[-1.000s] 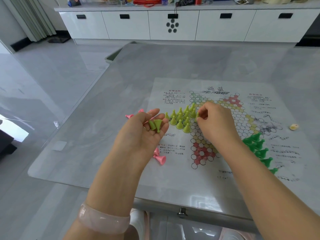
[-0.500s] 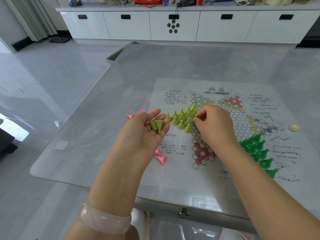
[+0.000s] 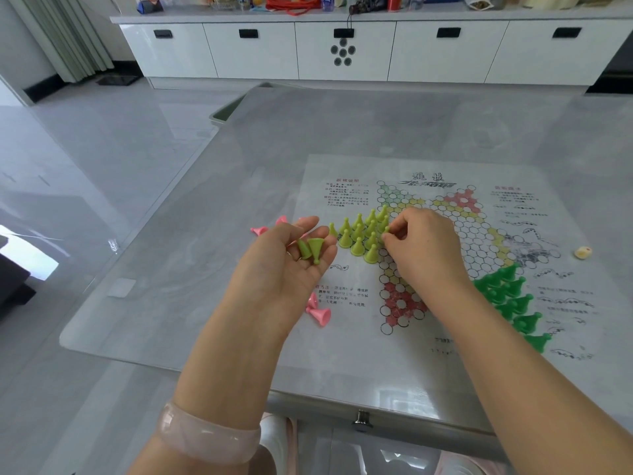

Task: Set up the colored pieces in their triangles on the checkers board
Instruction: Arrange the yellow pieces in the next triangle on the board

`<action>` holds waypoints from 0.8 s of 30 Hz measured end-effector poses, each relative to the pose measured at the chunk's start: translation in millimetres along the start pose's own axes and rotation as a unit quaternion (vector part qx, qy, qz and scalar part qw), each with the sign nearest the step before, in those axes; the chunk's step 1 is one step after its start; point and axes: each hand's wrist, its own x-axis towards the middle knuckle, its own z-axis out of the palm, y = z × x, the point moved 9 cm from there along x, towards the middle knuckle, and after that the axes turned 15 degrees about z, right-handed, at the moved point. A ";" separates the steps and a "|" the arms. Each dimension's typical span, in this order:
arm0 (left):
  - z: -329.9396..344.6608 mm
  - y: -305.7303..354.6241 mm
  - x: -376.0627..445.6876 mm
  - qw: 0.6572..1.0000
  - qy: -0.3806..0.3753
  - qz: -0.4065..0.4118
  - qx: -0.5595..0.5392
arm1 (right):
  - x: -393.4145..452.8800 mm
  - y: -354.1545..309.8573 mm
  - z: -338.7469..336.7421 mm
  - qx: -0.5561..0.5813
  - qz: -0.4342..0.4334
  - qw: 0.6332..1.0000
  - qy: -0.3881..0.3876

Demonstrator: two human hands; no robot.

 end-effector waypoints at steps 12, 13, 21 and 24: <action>5.5 -1.6 -3.6 1.000 -0.007 0.006 0.004 | -5.6 0.7 -34.8 0.030 -0.011 0.999 0.014; 6.7 -2.4 -4.5 1.000 -0.009 0.005 0.002 | -6.8 1.1 -40.5 0.029 -0.011 0.999 0.024; 10.5 -8.4 -6.6 1.000 -0.011 -0.002 0.017 | -14.6 3.6 -11.9 -0.065 -0.010 0.997 -0.050; 9.5 -6.9 -5.6 1.000 -0.008 0.000 0.017 | -12.9 3.7 -7.5 -0.076 -0.001 0.996 -0.039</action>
